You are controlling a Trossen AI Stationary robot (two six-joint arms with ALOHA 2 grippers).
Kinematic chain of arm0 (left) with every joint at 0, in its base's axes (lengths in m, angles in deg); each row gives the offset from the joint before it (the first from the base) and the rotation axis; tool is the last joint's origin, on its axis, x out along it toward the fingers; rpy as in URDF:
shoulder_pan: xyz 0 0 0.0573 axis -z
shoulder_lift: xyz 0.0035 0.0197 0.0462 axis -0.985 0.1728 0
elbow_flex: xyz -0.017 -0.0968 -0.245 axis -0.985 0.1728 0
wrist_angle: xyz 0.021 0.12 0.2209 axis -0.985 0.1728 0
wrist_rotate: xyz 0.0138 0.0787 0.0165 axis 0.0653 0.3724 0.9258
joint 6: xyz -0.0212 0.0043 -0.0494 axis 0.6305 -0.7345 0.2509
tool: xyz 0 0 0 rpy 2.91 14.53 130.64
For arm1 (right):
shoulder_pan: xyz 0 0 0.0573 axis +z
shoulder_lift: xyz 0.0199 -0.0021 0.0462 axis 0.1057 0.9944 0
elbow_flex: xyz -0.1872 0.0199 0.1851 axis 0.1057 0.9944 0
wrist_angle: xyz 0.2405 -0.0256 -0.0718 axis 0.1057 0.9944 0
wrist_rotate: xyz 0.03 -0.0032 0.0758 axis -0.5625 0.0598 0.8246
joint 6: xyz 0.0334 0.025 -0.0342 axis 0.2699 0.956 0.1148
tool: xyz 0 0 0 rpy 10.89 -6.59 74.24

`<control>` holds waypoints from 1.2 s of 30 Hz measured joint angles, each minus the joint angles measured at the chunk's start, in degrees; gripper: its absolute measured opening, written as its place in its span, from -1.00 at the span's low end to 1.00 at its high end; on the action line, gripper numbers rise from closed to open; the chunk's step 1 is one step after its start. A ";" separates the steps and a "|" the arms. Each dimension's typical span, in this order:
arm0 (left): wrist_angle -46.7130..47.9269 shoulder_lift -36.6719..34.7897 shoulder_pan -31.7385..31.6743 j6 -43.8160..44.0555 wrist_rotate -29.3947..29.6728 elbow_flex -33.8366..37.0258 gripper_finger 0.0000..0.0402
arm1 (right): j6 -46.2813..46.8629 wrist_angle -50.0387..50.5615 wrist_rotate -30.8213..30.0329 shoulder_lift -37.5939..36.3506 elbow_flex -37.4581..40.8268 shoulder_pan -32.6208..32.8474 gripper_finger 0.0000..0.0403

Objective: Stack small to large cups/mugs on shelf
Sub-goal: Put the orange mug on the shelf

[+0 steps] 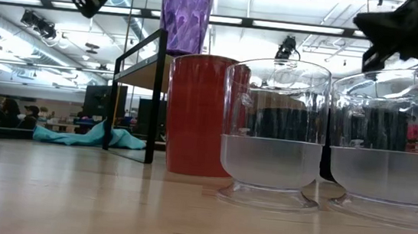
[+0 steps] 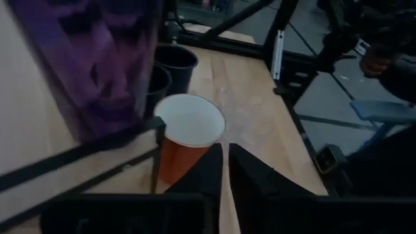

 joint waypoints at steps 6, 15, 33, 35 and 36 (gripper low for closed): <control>-0.10 -0.02 4.62 -1.83 -0.06 0.00 -0.80 | 3.08 -6.55 0.49 12.57 -0.39 0.12 -0.81; -1.01 -0.01 6.89 -7.32 1.71 0.00 -0.95 | -2.44 -5.85 2.62 30.61 -11.16 6.80 -0.81; -14.27 -1.23 0.05 -9.53 2.09 10.95 -0.93 | -18.19 27.29 -6.49 50.21 -38.02 16.03 -0.81; -16.05 -1.56 -0.30 -8.91 1.95 12.50 -0.91 | -18.34 27.62 -6.49 51.79 -39.26 16.25 -0.81; -16.80 -1.66 -0.35 -8.70 2.00 13.09 -0.91 | -18.46 28.32 -6.47 52.46 -39.88 16.24 -0.81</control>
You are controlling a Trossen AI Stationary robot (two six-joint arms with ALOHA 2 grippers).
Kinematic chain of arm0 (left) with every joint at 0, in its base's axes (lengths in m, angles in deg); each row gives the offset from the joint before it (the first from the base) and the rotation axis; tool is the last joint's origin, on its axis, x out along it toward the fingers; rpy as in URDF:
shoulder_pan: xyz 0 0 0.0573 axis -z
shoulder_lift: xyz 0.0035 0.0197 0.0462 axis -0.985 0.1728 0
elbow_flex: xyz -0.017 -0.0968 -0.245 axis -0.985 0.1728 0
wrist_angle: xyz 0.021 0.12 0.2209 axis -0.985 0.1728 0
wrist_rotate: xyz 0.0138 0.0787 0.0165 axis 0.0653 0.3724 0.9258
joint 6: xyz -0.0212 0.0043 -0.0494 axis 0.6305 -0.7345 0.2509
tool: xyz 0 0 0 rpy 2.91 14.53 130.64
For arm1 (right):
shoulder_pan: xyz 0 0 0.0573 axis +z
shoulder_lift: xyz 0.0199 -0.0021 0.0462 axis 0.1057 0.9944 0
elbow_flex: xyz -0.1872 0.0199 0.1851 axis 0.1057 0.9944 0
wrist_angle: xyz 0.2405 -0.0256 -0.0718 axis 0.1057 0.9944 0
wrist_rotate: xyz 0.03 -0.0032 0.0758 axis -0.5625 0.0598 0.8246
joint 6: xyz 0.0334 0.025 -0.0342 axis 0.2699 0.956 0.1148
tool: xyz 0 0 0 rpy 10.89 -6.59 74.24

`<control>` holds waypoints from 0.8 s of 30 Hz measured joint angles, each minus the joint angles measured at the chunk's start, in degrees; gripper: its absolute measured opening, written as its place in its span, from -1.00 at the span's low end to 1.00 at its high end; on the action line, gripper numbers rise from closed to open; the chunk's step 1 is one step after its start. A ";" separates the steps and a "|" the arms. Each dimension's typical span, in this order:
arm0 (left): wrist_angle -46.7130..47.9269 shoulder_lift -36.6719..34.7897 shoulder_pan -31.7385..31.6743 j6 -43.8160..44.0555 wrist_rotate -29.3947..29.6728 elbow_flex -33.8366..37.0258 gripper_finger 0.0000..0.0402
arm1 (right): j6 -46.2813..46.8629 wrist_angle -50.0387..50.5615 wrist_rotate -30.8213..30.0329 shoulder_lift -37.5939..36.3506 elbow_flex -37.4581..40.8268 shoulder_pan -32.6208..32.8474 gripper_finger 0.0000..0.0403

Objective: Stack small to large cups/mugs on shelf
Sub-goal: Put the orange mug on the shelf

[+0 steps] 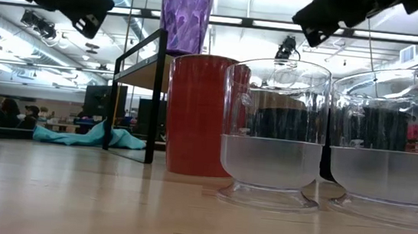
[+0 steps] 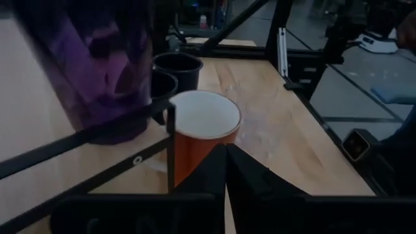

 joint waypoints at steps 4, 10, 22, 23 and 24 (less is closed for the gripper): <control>-1.63 0.00 0.01 0.33 0.05 1.30 -0.96 | -0.69 0.99 -0.04 3.46 -2.54 0.81 -0.81; -8.21 -0.02 0.04 1.03 0.04 5.07 -0.93 | -3.87 1.98 -0.04 10.42 -8.36 3.89 -0.81; -8.85 -5.01 0.04 -1.75 0.09 6.53 -0.91 | -8.26 15.65 -3.91 23.57 -23.22 7.12 -0.50; -8.48 -5.48 0.04 -1.76 0.11 6.53 -0.91 | -8.27 16.35 -3.90 24.33 -24.10 7.16 -0.45; -8.01 -5.76 0.00 -1.77 0.10 6.53 -0.91 | -8.27 16.94 -3.89 25.00 -24.97 7.15 -0.40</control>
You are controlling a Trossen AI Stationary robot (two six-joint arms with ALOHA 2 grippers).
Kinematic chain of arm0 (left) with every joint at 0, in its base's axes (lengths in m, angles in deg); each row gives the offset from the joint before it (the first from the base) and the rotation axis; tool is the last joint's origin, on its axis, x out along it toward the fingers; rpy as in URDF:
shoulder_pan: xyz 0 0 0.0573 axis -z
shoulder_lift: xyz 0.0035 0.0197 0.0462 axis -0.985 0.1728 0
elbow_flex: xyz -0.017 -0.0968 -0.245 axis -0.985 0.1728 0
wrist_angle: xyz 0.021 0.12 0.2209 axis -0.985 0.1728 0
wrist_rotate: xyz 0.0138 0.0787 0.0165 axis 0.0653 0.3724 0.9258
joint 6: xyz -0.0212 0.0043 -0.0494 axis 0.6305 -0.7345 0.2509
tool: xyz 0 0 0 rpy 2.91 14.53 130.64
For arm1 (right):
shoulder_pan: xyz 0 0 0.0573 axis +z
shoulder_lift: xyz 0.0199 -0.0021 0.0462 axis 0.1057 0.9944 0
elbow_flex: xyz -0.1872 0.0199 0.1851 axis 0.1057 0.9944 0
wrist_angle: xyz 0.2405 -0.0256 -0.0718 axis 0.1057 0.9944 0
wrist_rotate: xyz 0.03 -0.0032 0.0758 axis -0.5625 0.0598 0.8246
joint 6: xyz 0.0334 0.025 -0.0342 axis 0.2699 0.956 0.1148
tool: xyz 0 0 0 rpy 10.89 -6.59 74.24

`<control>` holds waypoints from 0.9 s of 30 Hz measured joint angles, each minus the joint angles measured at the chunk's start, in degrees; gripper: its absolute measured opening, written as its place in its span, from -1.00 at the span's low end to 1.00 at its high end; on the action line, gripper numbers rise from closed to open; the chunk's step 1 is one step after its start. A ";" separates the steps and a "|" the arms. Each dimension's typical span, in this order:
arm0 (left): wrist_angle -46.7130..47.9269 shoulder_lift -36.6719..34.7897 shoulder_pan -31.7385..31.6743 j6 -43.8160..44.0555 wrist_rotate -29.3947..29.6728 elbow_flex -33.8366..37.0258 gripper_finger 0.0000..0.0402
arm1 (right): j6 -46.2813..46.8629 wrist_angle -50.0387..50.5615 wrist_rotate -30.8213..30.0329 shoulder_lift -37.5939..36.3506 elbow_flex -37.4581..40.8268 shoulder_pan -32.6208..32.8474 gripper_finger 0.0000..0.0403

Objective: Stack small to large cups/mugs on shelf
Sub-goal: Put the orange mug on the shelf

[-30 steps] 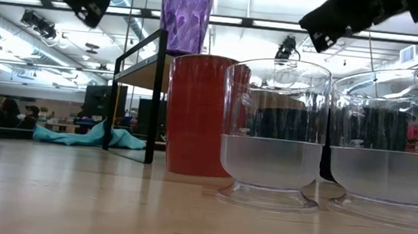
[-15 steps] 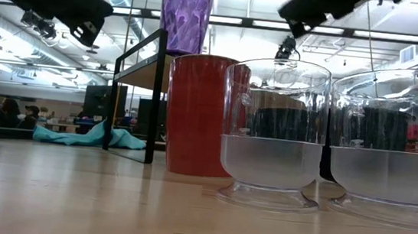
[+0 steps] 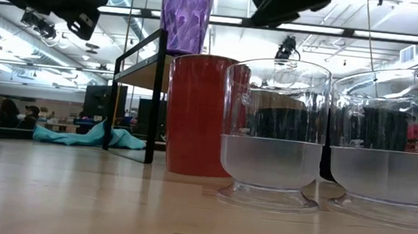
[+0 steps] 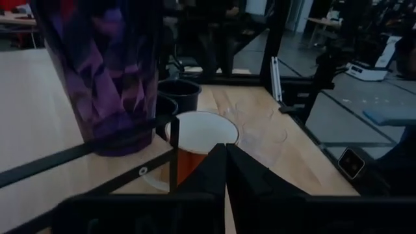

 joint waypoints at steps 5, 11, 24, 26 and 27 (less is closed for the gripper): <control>1.90 -0.17 0.00 -0.04 0.00 0.00 -0.97 | 0.63 4.02 0.02 3.37 -5.44 -0.04 -0.34; 1.71 -0.27 0.00 -1.58 0.02 -0.01 -0.93 | 0.65 11.88 0.61 8.47 -13.00 -0.02 -0.40; 8.29 -9.02 0.00 -2.60 0.62 -0.02 -0.93 | -1.45 17.54 1.33 14.83 -18.71 -0.02 -0.23; 9.54 -10.34 0.00 -2.58 1.04 0.00 -0.96 | -1.97 17.64 1.35 15.00 -18.73 -0.02 -0.17; 9.29 -10.83 0.00 -2.56 1.05 0.34 -0.97 | -2.20 17.41 1.33 15.01 -18.73 -0.02 -0.14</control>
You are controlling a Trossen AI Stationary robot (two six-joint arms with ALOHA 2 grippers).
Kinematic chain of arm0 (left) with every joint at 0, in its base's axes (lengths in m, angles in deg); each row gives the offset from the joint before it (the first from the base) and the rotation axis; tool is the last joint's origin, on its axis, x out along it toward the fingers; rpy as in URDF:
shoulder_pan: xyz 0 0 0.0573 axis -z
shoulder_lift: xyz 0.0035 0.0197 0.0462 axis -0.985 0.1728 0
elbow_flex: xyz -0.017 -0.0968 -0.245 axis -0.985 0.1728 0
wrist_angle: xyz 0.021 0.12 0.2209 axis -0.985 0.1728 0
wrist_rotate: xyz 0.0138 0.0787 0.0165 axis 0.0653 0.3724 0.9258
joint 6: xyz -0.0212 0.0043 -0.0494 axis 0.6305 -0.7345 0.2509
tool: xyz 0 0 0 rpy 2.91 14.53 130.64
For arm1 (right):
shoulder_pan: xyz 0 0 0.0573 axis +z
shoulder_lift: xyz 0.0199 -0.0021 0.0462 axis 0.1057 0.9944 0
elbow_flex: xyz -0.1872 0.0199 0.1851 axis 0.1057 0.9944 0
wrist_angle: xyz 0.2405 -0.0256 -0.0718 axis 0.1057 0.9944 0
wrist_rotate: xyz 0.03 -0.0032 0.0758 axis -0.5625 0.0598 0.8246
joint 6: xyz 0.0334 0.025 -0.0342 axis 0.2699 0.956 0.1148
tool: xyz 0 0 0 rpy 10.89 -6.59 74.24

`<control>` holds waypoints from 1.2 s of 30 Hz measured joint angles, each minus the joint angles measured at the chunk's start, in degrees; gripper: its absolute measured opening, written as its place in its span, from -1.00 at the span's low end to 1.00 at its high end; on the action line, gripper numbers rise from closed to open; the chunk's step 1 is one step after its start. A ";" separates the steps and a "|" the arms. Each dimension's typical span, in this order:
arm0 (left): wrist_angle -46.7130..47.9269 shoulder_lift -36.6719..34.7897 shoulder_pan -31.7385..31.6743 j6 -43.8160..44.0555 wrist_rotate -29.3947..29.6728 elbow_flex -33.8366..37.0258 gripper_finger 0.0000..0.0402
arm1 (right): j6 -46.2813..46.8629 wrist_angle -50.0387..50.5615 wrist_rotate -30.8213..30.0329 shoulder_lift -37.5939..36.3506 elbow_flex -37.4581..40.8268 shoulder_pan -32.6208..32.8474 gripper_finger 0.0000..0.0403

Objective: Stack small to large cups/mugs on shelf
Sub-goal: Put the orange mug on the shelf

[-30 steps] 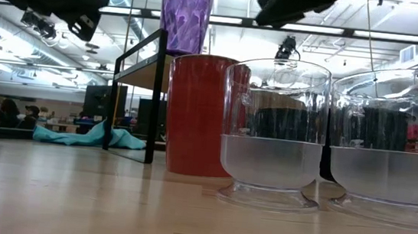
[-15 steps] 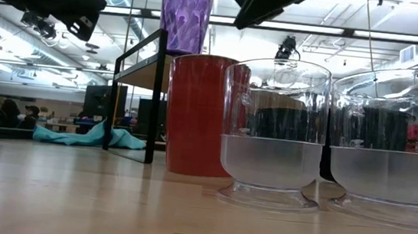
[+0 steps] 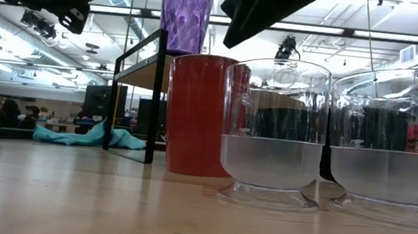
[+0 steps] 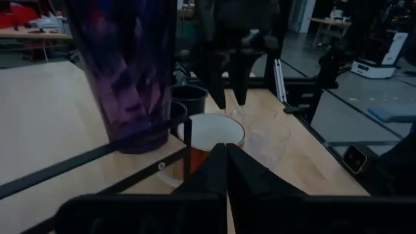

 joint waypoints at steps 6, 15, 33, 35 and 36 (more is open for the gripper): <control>-5.12 -2.93 -0.33 0.48 0.72 5.77 -0.93 | -0.80 -0.10 0.00 0.34 -1.52 0.00 -0.10; -1.56 -9.56 -1.99 1.34 0.92 6.37 -0.94 | -1.00 2.21 0.00 2.90 -2.95 -0.02 -0.10; -0.14 -10.29 -1.97 4.24 0.95 6.37 -0.88 | -8.80 4.34 -1.31 5.35 -2.71 -0.31 -0.25; -0.11 -10.29 -1.97 4.20 0.94 6.37 -0.84 | -9.90 4.21 -1.32 5.29 -1.91 -0.67 -0.28; -0.07 -10.29 -1.97 4.14 0.94 6.37 -0.83 | -10.46 4.38 -1.33 5.29 -1.65 -0.74 -0.30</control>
